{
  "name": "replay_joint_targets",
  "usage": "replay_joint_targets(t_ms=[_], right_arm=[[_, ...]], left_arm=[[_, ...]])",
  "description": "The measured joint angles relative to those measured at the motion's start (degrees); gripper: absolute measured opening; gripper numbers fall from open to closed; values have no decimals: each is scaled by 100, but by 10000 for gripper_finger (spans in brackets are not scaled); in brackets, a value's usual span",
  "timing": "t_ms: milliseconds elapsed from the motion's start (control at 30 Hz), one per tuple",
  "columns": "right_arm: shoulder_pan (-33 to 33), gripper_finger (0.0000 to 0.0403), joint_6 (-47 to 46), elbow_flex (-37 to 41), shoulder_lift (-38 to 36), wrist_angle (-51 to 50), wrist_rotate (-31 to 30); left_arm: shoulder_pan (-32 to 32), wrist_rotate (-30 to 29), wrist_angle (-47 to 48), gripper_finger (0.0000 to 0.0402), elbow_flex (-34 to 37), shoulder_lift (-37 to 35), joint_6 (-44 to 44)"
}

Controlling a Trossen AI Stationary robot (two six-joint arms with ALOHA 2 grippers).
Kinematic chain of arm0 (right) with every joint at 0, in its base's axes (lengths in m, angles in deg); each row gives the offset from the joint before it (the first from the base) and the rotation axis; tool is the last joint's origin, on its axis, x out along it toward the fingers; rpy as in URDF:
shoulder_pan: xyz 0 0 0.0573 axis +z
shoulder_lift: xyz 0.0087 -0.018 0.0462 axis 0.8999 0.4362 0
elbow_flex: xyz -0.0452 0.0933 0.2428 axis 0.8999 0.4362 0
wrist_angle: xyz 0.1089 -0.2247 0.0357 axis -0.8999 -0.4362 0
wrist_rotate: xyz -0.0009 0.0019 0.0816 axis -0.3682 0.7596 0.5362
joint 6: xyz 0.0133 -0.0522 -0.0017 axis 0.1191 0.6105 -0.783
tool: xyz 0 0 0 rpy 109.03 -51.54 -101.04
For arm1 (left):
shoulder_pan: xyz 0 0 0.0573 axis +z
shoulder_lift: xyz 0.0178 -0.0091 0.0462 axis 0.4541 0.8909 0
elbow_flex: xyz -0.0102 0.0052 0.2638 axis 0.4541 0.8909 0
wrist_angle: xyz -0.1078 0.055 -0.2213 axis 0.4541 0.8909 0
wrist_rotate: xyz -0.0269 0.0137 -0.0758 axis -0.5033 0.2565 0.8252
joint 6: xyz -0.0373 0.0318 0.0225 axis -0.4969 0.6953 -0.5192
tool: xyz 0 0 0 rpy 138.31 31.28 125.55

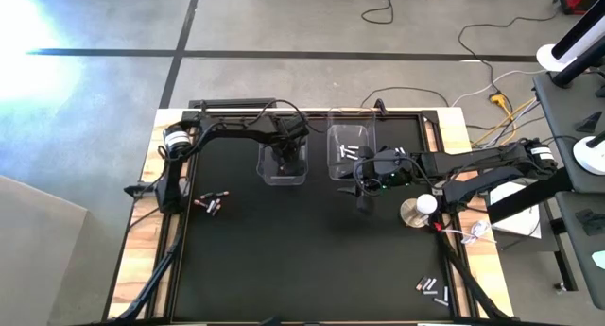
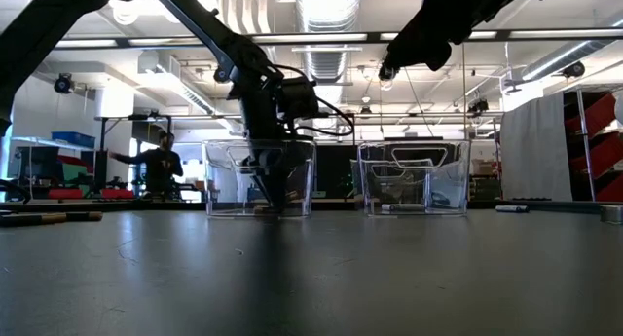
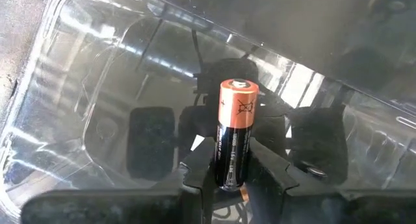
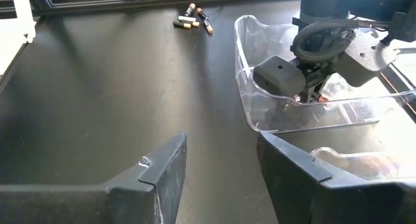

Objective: Sort batteries
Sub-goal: Put the black battery into the left transparent bin, then put the white battery into the right transparent bin

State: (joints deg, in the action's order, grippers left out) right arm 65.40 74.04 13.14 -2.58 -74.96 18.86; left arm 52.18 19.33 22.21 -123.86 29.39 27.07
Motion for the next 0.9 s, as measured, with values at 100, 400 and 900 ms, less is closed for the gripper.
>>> replay_joint_targets(t_ms=[100,400,900], right_arm=[[0,178,0,0,0,0,0],[0,178,2,0,0,2,0],[-216,178,-71,0,-90,-146,-193]], left_arm=[[0,-2,0,62,2,4,50],[0,-2,-12,33,4,8,97],[-4,-21,-5,98,11,-52,168]])
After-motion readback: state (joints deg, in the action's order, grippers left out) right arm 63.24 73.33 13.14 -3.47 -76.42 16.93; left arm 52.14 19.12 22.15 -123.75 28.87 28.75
